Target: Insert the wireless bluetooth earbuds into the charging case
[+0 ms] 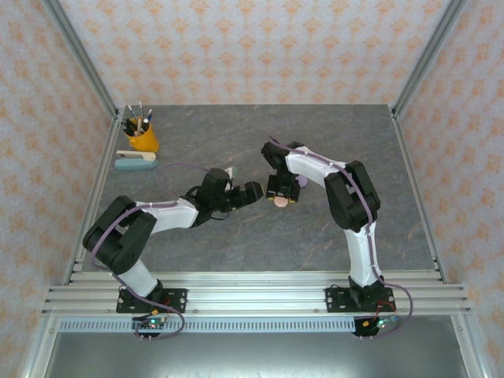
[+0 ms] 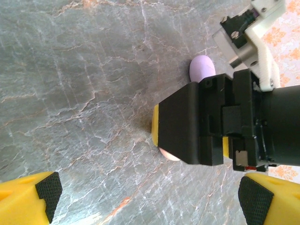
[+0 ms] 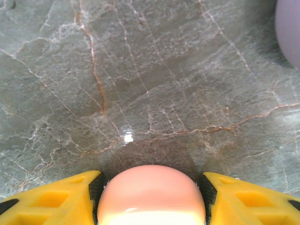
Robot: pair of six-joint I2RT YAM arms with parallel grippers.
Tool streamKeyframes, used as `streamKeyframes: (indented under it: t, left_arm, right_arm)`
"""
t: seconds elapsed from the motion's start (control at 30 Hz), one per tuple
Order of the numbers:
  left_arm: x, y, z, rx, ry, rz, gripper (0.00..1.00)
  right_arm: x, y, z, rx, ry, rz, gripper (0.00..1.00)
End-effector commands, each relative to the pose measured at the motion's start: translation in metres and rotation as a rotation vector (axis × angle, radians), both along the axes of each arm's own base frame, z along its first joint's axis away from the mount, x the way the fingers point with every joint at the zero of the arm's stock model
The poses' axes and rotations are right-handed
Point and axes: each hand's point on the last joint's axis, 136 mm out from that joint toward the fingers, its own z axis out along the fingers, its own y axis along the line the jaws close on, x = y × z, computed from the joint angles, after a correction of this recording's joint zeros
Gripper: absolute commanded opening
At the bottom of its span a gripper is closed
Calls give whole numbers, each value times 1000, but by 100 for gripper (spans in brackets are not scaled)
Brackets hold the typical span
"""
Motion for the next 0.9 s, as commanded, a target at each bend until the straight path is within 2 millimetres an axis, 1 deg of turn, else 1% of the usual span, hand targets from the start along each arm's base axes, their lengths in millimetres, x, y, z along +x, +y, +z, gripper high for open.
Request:
streamKeyframes:
  t: [0.0, 0.17, 0.33, 0.6, 0.87]
  left_arm:
    - [7, -4, 18, -1, -46, 9, 99]
    - [8, -6, 18, -2, -46, 7, 99]
    - [8, -6, 17, 1, -43, 6, 99]
    - [9, -6, 17, 4, -44, 12, 99]
    - [9, -7, 15, 4, -41, 15, 99]
  right_arm:
    - [-25, -11, -17, -45, 101, 42, 58]
    - [-26, -11, -17, -39, 107, 61, 63]
    - [-29, -12, -16, -36, 110, 72, 64]
    - [-33, -16, -19, -65, 126, 63, 62]
    - [-36, -19, -23, -93, 139, 7, 58]
